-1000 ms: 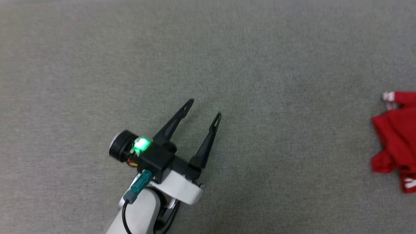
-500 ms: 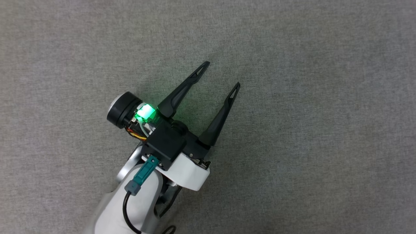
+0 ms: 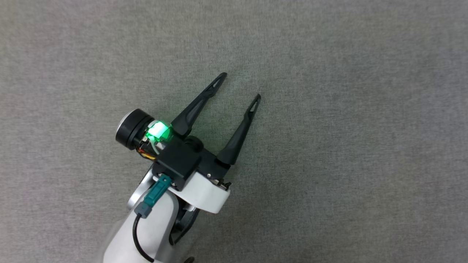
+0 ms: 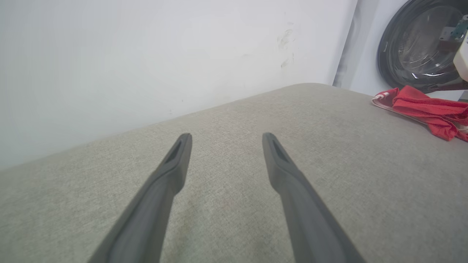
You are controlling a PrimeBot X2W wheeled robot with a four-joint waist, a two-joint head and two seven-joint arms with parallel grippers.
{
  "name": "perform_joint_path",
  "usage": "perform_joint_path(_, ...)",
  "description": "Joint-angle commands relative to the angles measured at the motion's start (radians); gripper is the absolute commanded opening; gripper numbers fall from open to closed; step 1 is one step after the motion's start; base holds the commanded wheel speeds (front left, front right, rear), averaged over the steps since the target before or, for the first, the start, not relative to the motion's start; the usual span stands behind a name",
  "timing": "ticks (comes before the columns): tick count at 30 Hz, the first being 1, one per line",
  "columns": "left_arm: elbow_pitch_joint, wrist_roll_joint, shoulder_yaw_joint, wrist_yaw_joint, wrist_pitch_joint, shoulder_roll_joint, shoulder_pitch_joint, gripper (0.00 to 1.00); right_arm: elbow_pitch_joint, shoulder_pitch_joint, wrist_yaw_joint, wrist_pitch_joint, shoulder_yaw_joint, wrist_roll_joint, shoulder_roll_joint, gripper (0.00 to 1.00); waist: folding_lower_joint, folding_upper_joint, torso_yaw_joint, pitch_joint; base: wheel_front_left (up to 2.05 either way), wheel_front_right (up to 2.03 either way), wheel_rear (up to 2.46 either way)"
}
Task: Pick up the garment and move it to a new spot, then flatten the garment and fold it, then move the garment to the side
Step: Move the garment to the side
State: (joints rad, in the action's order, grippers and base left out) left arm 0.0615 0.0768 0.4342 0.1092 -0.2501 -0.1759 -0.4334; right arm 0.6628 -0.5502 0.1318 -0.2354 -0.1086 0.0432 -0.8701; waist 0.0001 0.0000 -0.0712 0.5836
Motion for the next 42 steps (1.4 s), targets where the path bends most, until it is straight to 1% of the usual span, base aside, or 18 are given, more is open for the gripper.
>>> perform_joint_path(1, -0.009, 0.012, -0.011, -0.009, -0.008, 0.003, 0.017, 1.0, -0.019, -0.004, -0.002, -0.002, -0.007, 0.009, 0.016, 1.0, -0.0001, 0.0, 0.003, -0.046, 0.0, 0.0, 0.0)
perform_joint_path(5, -0.041, 0.04, -0.04, -0.026, -0.012, 0.002, 0.054, 1.0, -0.094, 0.002, -0.002, -0.005, -0.008, 0.009, 0.054, 1.0, -0.0001, 0.0, 0.006, -0.133, 0.0, 0.0, 0.0)
perform_joint_path(10, -0.072, 0.071, -0.093, -0.056, -0.016, -0.01, 0.121, 1.0, -0.219, 0.021, -0.002, 0.011, -0.004, -0.039, 0.125, 1.0, -0.0001, 0.0, 0.017, -0.245, 0.0, 0.0, 0.0)
perform_joint_path(13, -0.077, 0.09, -0.132, -0.073, -0.016, -0.017, 0.171, 1.0, -0.296, 0.039, -0.002, 0.026, -0.019, -0.09, 0.191, 1.0, -0.0001, 0.0, 0.029, -0.307, 0.0, 0.0, 0.0)
perform_joint_path(15, -0.081, 0.092, -0.152, -0.083, -0.016, -0.026, 0.206, 1.0, -0.344, 0.058, -0.002, 0.035, -0.036, -0.15, 0.255, 1.0, -0.0001, 0.0, 0.037, -0.344, 0.0, 0.0, 0.0)
perform_joint_path(18, -0.087, 0.106, -0.182, -0.093, -0.015, -0.026, 0.256, 1.0, -0.432, 0.111, -0.002, 0.065, -0.02, -0.179, 0.304, 1.0, -0.0001, 0.0, 0.053, -0.391, 0.0, 0.0, 0.0)
perform_joint_path(23, -0.089, 0.131, -0.233, -0.106, -0.015, -0.017, 0.334, 1.0, -0.577, 0.217, -0.002, 0.129, 0.004, -0.245, 0.434, 1.0, -0.0001, 0.0, 0.075, -0.454, 0.0, 0.0, 0.0)
perform_joint_path(25, -0.092, 0.142, -0.247, -0.107, -0.015, -0.01, 0.36, 1.0, -0.625, 0.265, -0.002, 0.152, 0.005, -0.266, 0.497, 1.0, -0.0001, 0.0, 0.085, -0.476, 0.0, 0.0, 0.0)
perform_joint_path(28, -0.096, 0.147, -0.268, -0.104, -0.015, -0.001, 0.395, 1.0, -0.673, 0.352, -0.002, 0.197, 0.016, -0.279, 0.566, 1.0, -0.0001, 0.0, 0.099, -0.504, 0.0, 0.0, 0.0)
perform_joint_path(30, -0.098, 0.148, -0.275, -0.098, -0.015, 0.005, 0.41, 1.0, -0.686, 0.403, -0.002, 0.231, 0.027, -0.285, 0.607, 1.0, -0.0001, 0.0, 0.107, -0.515, 0.0, 0.0, 0.0)
perform_joint_path(33, -0.099, 0.166, -0.291, -0.069, -0.015, 0.015, 0.432, 1.0, -0.673, 0.457, -0.002, 0.288, 0.029, -0.296, 0.655, 1.0, -0.0001, 0.0, 0.116, -0.531, 0.0, 0.0, 0.0)
perform_joint_path(36, -0.093, 0.163, -0.31, -0.05, -0.015, 0.022, 0.451, 1.0, -0.637, 0.482, -0.002, 0.328, 0.036, -0.301, 0.683, 1.0, -0.0001, 0.0, 0.117, -0.543, 0.0, 0.0, 0.0)
perform_joint_path(38, -0.094, 0.158, -0.323, -0.04, -0.015, 0.034, 0.462, 1.0, -0.607, 0.492, -0.002, 0.346, 0.044, -0.291, 0.689, 1.0, -0.0001, 0.0, 0.117, -0.549, 0.0, 0.0, 0.0)
perform_joint_path(42, -0.108, 0.146, -0.349, -0.028, -0.015, 0.049, 0.474, 1.0, -0.562, 0.501, -0.002, 0.394, 0.059, -0.312, 0.718, 1.0, -0.0001, 0.0, 0.118, -0.556, 0.0, 0.0, 0.0)
